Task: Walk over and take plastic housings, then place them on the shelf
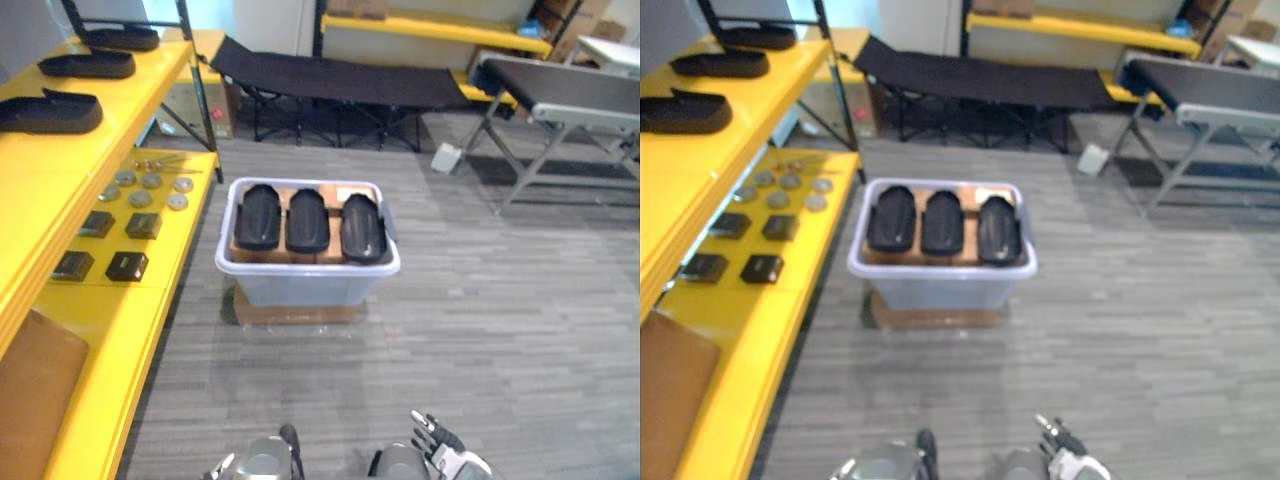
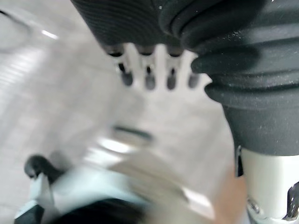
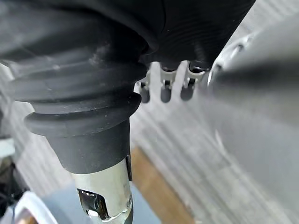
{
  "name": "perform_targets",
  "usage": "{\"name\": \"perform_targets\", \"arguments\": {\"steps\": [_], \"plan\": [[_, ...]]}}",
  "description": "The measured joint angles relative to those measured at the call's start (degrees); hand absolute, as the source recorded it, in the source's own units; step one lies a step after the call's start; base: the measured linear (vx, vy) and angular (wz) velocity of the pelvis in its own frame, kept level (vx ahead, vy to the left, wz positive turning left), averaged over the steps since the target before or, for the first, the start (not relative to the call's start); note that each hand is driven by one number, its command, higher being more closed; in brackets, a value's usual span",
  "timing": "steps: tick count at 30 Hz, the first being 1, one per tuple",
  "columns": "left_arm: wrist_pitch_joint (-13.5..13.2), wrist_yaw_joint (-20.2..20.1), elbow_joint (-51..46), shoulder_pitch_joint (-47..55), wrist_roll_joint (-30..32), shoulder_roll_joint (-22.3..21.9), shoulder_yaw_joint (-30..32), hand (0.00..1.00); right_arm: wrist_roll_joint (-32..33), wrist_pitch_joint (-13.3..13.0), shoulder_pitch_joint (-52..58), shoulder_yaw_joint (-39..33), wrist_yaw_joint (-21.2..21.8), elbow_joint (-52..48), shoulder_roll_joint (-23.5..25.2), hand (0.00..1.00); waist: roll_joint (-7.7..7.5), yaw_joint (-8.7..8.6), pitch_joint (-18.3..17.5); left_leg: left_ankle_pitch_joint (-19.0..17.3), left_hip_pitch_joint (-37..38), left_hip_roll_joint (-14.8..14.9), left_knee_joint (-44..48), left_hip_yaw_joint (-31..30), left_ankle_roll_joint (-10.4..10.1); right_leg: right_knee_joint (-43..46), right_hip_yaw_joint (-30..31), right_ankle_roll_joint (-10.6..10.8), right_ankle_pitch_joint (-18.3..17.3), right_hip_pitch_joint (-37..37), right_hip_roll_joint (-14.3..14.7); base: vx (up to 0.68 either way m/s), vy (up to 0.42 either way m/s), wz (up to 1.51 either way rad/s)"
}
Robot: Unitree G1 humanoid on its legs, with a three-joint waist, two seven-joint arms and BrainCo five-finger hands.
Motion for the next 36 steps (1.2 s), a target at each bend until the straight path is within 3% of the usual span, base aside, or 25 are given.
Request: {"name": "perform_targets", "arguments": {"steps": [3, 5, 6, 8, 9, 10, 12, 13, 15, 16, 17, 18, 19, 20, 21, 23, 24, 25, 28, 30, 32, 33, 34, 35, 36], "plan": [[0.3, 0.19, -2.21, -0.8, -4.18, -2.48, 0.29, 0.0, -0.25, 0.27, 0.97, 0.08, -1.4, -1.83, 0.49, 0.0, 0.92, -0.89, -0.71, -6.42, -0.63, 1.5, 8.02, -2.72, -1.44, -5.82, 3.03, -2.07, 5.5, -0.46, 2.4, 0.32, -0.105, 0.52], [0.37, 0.34, -3.44, 0.67, -5.59, -3.87, 0.35, 0.0, -0.64, 0.52, 1.91, 0.07, -2.47, -2.39, 1.56, 0.0, 0.82, -0.51, -2.22, -9.76, -1.0, 1.7, 11.02, -3.92, -2.89, -6.98, 2.34, -3.44, 6.34, 0.5, 3.8, 0.42, -0.221, 0.28], [0.39, 0.79, -3.8, 1.21, -6.35, -5.0, 1.4, 0.0, -1.0, 0.65, 2.22, -0.03, -3.43, -2.65, 1.98, 0.0, 1.62, -0.16, -2.68, -12.12, -1.63, 2.66, 13.68, -4.62, -3.9, -7.82, 1.81, -5.29, 7.76, 1.59, 5.61, 0.51, -0.286, 0.32], [0.88, 1.3, -3.52, 1.9, -6.53, -6.22, 3.12, 0.0, -1.4, 1.17, 3.04, -0.73, -5.04, -3.37, 1.33, 0.0, 4.2, -0.32, -3.99, -13.55, -4.54, 6.37, 21.28, -5.12, -6.17, -9.55, -0.57, -5.62, 8.25, 3.37, 7.96, 0.48, -0.232, 0.44], [0.94, 1.09, -3.1, 1.96, -6.43, -6.64, 3.68, 0.0, -1.38, 2.1, 3.86, -1.87, -5.67, -3.72, 0.87, 0.0, 4.65, -0.33, -4.06, -12.19, -10.06, 9.41, 30.55, -4.27, -8.78, -12.9, -2.17, -6.01, 8.94, 6.06, 8.87, 0.29, -0.106, 0.31], [1.06, 0.95, -3.0, 2.0, -6.37, -6.55, 4.46, 0.0, -1.37, 2.43, 3.98, -2.31, -6.05, -3.73, 0.81, 0.0, 4.55, 0.09, -4.0, -12.57, -10.33, 10.06, 29.74, -3.19, -8.17, -13.82, -2.16, -6.21, 9.19, 7.23, 8.57, 0.36, -0.134, 0.17], [1.2, 0.91, -2.38, 1.93, -5.6, -6.18, 4.8, 0.0, -1.35, 2.28, 4.03, -4.31, -6.79, -4.07, 0.47, 0.0, 4.27, 0.34, -3.95, -11.99, -9.93, 11.5, 20.91, -0.55, -8.96, -15.46, -2.02, -5.99, 9.33, 9.51, 6.93, 0.35, -0.071, -0.05], [1.11, 0.84, -1.45, 1.8, -5.52, -5.84, 4.71, 0.0, -1.32, 1.91, 4.11, -5.37, -6.77, -4.56, -0.17, 0.0, 4.24, 0.08, -3.94, -9.75, -9.72, 11.81, 12.84, -0.37, -9.51, -16.15, -1.99, -5.74, 9.45, 10.35, 5.62, 0.35, 0.077, -0.06], [0.85, 0.58, -0.18, 1.3, -5.49, -5.12, 4.73, 0.0, -1.36, 0.53, 4.3, -6.71, -6.43, -4.86, -0.8, 0.0, 4.07, -0.51, -3.83, -1.68, -8.79, 12.4, 3.43, 0.74, -9.53, -16.5, -1.91, -3.77, 9.04, 11.37, 3.96, 0.26, 0.145, -0.13], [0.67, 0.57, 0.94, 1.33, -5.19, -4.87, 4.85, 0.0, -1.48, -0.56, 4.84, -6.71, -6.08, -5.27, -1.56, 0.0, 4.1, -1.01, -3.8, 7.63, -7.58, 13.12, 1.54, 2.88, -10.73, -16.46, -1.57, -1.61, 7.77, 12.16, 3.48, 0.27, 0.183, -0.12], [0.56, 0.56, 1.33, 0.79, -3.97, -3.65, 4.65, 0.0, -2.1, -1.7, 4.7, -6.25, -5.73, -5.17, -0.71, 0.0, 2.2, -1.23, -3.5, 6.84, -7.31, 11.37, 1.83, 3.19, -10.19, -16.09, -1.53, -0.87, 7.44, 11.98, 1.47, 0.3, 0.223, -0.09], [0.3, 0.39, 1.08, 0.55, -2.91, -2.63, 3.98, 0.0, -3.13, -2.42, 4.51, -6.02, -5.1, -5.18, -0.05, 0.0, 1.21, -1.31, -3.17, 6.78, -6.89, 10.6, 1.2, 3.58, -10.1, -15.73, -1.59, -0.87, 7.45, 11.77, 0.71, 0.19, 0.15, 0.02], [-0.14, 0.02, 1.0, -0.28, -1.1, -0.84, 2.75, 0.0, -5.39, -4.88, 4.39, -4.79, -4.08, -5.21, 1.27, 0.0, -1.09, -1.21, -2.03, 6.67, -6.6, 9.42, 0.28, 4.05, -9.94, -15.78, -1.61, -0.86, 7.45, 11.49, -0.33, 0.15, 0.139, -0.02], [-0.56, -0.01, 0.89, -0.74, -0.86, 0.51, 2.27, 0.0, -8.7, -8.34, 4.38, -2.65, -2.91, -5.45, 2.17, 0.0, -2.34, -1.12, -1.4, 6.71, -6.83, 8.24, -0.73, 4.2, -9.88, -15.85, -1.73, -0.65, 7.57, 10.73, -0.99, 0.13, 0.118, 0.0], [-0.63, 0.09, 1.09, -0.79, -0.88, 0.96, 1.86, 0.0, -10.1, -9.94, 4.48, -0.85, -2.51, -6.41, 2.28, 0.0, -2.84, -1.12, -1.48, 6.72, -6.86, 7.86, -1.18, 4.26, -9.86, -15.87, -1.77, -0.46, 7.68, 10.49, -1.29, 0.11, 0.087, 0.06], [-1.57, 0.1, 0.79, -0.72, -1.55, 1.91, -1.93, 0.0, -22.83, -18.63, 7.43, 12.86, 0.54, -16.32, 0.32, 0.0, -3.2, -1.27, -1.72, 7.07, -6.5, 6.6, -2.8, 3.76, -9.34, -15.89, -2.1, 0.09, 8.05, 10.51, -2.01, 0.09, 0.057, 0.14], [-1.65, 0.05, 0.58, -0.78, -1.59, 1.97, -2.86, 0.0, -24.9, -20.22, 7.68, 18.68, 1.52, -20.33, -0.73, 0.0, -3.04, -1.4, -1.63, 7.24, -6.72, 6.44, -3.01, 3.38, -9.09, -15.97, -2.39, 0.12, 8.08, 10.49, -2.04, 0.05, 0.005, 0.23], [-2.08, 0.06, 0.43, -1.0, -1.54, 2.66, -4.96, 0.0, -28.4, -23.07, 7.35, 30.32, 3.84, -27.97, -3.92, 0.0, -2.49, -1.5, -1.29, 7.5, -6.96, 6.34, -3.36, 2.02, -9.03, -16.28, -3.74, 0.14, 8.09, 10.96, -1.82, 0.02, -0.015, 0.24], [-3.9, 0.23, 0.35, -1.66, -1.56, 2.82, -8.89, 0.0, -30.54, -27.4, -0.42, 55.24, 9.71, -45.04, -7.18, 0.0, -1.33, -0.73, -1.09, 8.12, -7.38, 6.73, -4.24, -0.74, -9.57, -16.65, -5.42, 0.05, 8.03, 12.0, -0.55, -0.02, -0.046, 0.38], [-4.88, 0.3, 0.43, -1.78, -1.52, 2.86, -9.37, 0.0, -29.52, -27.81, -6.24, 62.45, 9.99, -55.2, -5.85, 0.0, -1.17, 0.29, -1.1, 8.4, -8.31, 6.89, -4.47, -2.01, -10.05, -16.75, -6.9, -0.21, 7.86, 11.88, -0.05, -0.04, -0.038, 0.27], [-5.29, 0.78, 0.58, -1.79, -0.62, 3.56, -9.89, 0.0, -25.84, -25.7, -12.73, 61.99, 7.34, -65.19, -5.0, 0.0, -1.86, 1.68, -0.87, 8.5, -8.22, 7.08, -4.4, -2.05, -10.16, -16.74, -6.87, -0.22, 7.87, 11.94, 0.13, -0.04, -0.006, 0.03], [-5.28, 1.05, 0.99, -1.17, 1.37, 4.04, -10.26, 0.0, -21.44, -22.3, -20.41, 55.7, 3.51, -69.52, -5.47, 0.0, -2.87, 2.13, -0.74, 8.53, -7.62, 7.12, -4.26, -1.79, -10.16, -16.69, -6.54, -0.28, 7.91, 12.26, 0.1, -0.05, 0.011, -0.08], [-5.04, 1.06, 0.99, -0.87, 1.6, 4.18, -10.32, 0.0, -19.96, -20.57, -23.41, 51.99, 1.14, -70.12, -5.76, 0.0, -3.18, 2.13, -0.75, 8.54, -7.5, 7.14, -4.17, -1.75, -10.15, -16.7, -6.47, -0.41, 8.01, 12.35, 0.1, -0.06, 0.02, -0.12], [-4.23, 1.06, 0.82, -0.18, 2.96, 4.48, -10.4, 0.0, -15.88, -16.59, -30.11, 41.73, -5.74, -69.77, -7.17, 0.0, -3.42, 2.15, -0.36, 8.59, -6.51, 7.28, -4.09, -1.53, -10.07, -17.06, -6.36, -1.15, 8.69, 13.27, 0.26, -0.05, 0.019, -0.06], [-4.05, 1.05, 0.77, 0.0, 3.16, 4.48, -10.45, 0.0, -15.15, -16.03, -31.09, 39.79, -6.86, -69.69, -7.55, 0.0, -3.42, 2.16, -0.37, 8.59, -6.34, 7.29, -4.07, -1.49, -10.07, -17.15, -6.33, -1.27, 8.83, 13.41, 0.29, -0.07, 0.032, -0.11]]}}
